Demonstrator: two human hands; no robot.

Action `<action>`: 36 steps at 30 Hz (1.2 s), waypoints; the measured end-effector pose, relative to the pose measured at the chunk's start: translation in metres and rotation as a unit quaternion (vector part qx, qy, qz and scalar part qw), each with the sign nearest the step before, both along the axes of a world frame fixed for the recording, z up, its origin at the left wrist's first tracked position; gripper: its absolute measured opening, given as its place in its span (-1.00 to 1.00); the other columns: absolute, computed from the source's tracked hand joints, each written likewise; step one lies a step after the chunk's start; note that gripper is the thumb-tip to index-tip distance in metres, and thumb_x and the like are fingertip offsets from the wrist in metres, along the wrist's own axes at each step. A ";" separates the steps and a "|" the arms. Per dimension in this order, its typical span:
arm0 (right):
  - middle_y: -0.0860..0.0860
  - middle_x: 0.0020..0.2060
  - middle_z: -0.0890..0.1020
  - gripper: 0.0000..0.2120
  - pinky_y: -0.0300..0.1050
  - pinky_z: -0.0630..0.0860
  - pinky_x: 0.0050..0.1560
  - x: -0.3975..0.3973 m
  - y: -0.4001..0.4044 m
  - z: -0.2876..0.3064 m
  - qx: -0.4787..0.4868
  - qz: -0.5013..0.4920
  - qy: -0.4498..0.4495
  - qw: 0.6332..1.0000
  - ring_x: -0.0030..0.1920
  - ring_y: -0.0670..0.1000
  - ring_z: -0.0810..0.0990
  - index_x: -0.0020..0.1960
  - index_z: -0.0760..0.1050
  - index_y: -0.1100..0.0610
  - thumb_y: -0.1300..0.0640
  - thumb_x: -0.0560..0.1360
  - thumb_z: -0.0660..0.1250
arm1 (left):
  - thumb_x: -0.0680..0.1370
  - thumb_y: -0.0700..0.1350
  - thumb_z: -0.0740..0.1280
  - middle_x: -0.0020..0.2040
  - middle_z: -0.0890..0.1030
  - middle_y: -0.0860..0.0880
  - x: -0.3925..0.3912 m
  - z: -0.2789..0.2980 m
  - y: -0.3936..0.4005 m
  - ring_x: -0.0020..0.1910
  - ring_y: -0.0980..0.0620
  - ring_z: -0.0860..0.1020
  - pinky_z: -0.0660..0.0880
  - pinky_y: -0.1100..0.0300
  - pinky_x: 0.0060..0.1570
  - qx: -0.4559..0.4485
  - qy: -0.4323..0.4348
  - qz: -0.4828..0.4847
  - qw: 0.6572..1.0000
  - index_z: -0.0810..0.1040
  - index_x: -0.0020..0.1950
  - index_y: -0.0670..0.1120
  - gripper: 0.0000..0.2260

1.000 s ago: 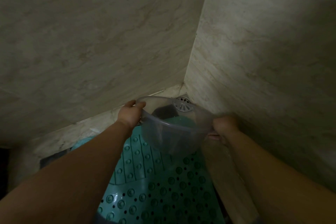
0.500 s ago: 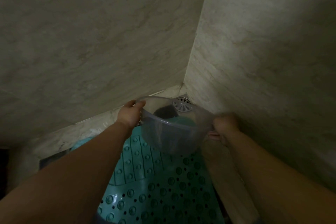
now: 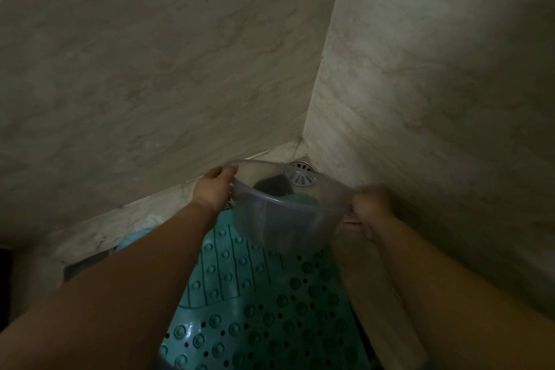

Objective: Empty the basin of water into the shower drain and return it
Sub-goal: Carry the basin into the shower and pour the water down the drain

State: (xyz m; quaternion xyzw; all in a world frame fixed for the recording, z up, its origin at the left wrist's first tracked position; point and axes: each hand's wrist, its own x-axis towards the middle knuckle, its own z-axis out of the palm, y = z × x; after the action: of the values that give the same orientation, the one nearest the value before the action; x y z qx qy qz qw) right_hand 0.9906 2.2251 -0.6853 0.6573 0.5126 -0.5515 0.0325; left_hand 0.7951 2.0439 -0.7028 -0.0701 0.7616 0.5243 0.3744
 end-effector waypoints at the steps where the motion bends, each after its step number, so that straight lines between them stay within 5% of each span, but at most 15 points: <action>1: 0.32 0.16 0.57 -0.67 0.08 0.60 0.08 0.000 0.000 0.000 0.000 0.001 -0.003 1.000 0.06 0.24 0.62 0.31 0.41 0.32 0.32 0.58 0.09 | 0.50 0.12 0.32 0.31 0.54 -0.18 0.000 0.000 0.000 0.23 -0.17 0.55 0.50 -0.15 0.24 0.000 0.001 -0.001 1.000 0.45 0.37 -0.09 -0.49; 11: 0.30 0.12 0.56 -0.67 0.01 0.54 -0.04 0.002 0.001 -0.003 -0.007 0.000 0.005 1.000 -0.05 0.18 0.56 0.33 0.38 0.33 0.29 0.60 0.10 | 0.50 0.19 0.28 0.25 0.56 -0.21 0.000 -0.003 0.002 0.22 -0.21 0.54 0.49 -0.10 0.25 0.005 0.014 -0.006 1.000 0.50 0.30 -0.13 -0.49; 16: 0.31 0.13 0.55 -0.69 0.01 0.55 0.04 0.000 0.003 -0.003 -0.018 0.001 0.007 1.000 0.01 0.20 0.57 0.32 0.38 0.34 0.29 0.61 0.10 | 0.53 0.18 0.24 0.17 0.56 -0.15 0.001 -0.003 0.005 0.07 -0.12 0.54 0.50 0.03 0.09 0.009 0.016 -0.002 1.000 0.49 0.28 -0.10 -0.54; 21: 0.29 0.15 0.57 -0.70 -0.01 0.54 0.03 -0.001 0.004 -0.003 -0.021 -0.009 0.004 1.000 0.05 0.19 0.58 0.29 0.40 0.33 0.27 0.61 0.11 | 0.52 0.21 0.21 0.21 0.57 -0.14 0.002 -0.003 0.005 0.17 -0.14 0.54 0.46 -0.11 0.28 0.010 0.022 -0.007 1.000 0.51 0.25 -0.07 -0.55; 34: 0.20 0.02 0.55 -0.69 0.00 0.56 -0.09 0.003 0.007 -0.008 -0.015 -0.019 0.032 0.999 -0.01 0.16 0.56 0.27 0.43 0.27 0.18 0.61 0.11 | 0.52 0.27 0.17 0.23 0.55 -0.04 0.003 -0.003 0.010 0.21 -0.08 0.51 0.41 -0.08 0.32 0.034 0.000 -0.013 0.999 0.47 0.36 -0.06 -0.44; 36: 0.22 0.05 0.57 -0.70 0.05 0.57 0.02 0.004 0.009 -0.008 -0.015 -0.016 0.035 0.999 0.04 0.19 0.58 0.25 0.44 0.27 0.18 0.61 0.10 | 0.52 0.29 0.16 0.21 0.56 -0.04 0.003 -0.003 0.011 0.21 -0.09 0.51 0.43 -0.07 0.31 0.035 -0.002 -0.016 0.999 0.48 0.35 -0.06 -0.44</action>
State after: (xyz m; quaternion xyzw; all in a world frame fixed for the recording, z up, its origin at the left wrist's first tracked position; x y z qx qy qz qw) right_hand 0.9944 2.2336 -0.6934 0.6450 0.4946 -0.5823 0.0151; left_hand 0.7979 2.0545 -0.7055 -0.0460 0.7429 0.5444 0.3867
